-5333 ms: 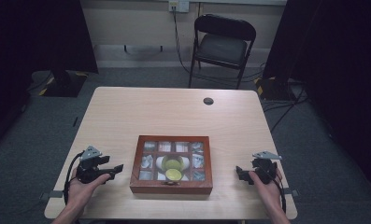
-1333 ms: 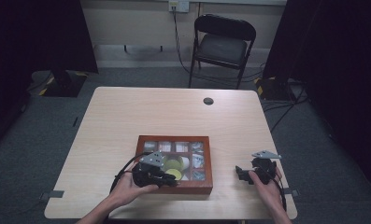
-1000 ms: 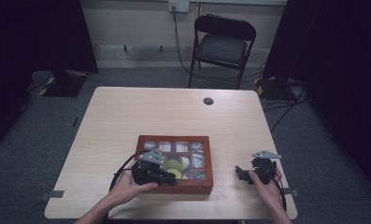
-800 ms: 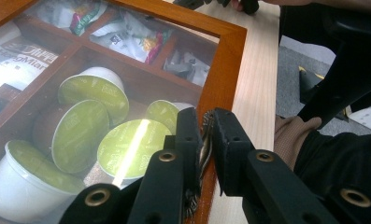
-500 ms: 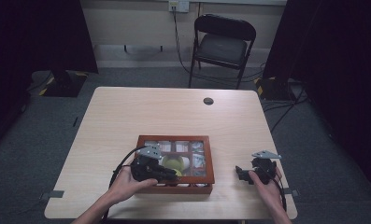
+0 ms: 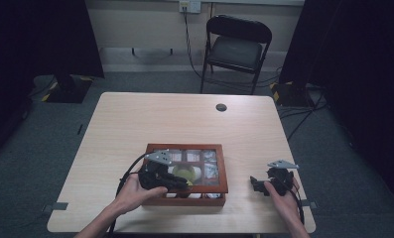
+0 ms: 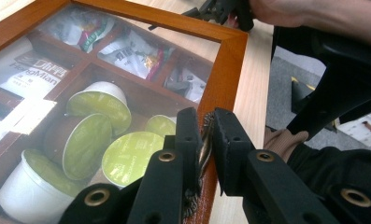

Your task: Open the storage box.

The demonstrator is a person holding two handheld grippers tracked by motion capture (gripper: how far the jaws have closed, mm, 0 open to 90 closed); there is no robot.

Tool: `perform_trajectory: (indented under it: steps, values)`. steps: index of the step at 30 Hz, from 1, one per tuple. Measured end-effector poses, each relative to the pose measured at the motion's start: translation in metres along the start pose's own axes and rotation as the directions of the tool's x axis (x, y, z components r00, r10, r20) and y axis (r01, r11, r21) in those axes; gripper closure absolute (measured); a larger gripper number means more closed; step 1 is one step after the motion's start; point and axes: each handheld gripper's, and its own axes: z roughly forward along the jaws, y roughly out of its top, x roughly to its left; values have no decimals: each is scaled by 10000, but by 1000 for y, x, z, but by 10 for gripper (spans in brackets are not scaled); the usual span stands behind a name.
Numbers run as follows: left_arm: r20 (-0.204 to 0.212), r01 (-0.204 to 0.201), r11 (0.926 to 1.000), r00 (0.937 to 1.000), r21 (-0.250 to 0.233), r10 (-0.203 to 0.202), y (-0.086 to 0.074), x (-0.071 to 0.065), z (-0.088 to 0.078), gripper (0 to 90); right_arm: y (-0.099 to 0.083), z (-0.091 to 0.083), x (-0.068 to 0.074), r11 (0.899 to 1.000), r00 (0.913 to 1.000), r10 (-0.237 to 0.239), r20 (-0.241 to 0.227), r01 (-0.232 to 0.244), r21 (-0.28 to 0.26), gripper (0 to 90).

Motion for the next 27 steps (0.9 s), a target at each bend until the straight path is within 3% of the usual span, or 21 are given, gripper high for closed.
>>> perform_trajectory:
  steps: [8, 14, 17, 27]
  values:
    - [193, 178, 9994, 9997, -306, -173, 6, 3, -8, 809, 0, 0, 0, 10000, 10000, -2, -1, 2, 0, 0]
    - [253, 288, 9994, 9993, -201, -283, 14, 5, -12, 809, 0, 0, 0, 10000, 10000, -3, -2, 3, 0, 0]
    - [381, 335, 9985, 9988, -432, -319, 21, 8, -18, 809, 0, 0, 0, 10000, 10000, -4, -6, 4, -1, 0]
    - [368, 408, 9990, 9985, -195, -401, 27, 8, -19, 809, 0, 0, 0, 10000, 10000, 4, -5, -4, -3, 0]
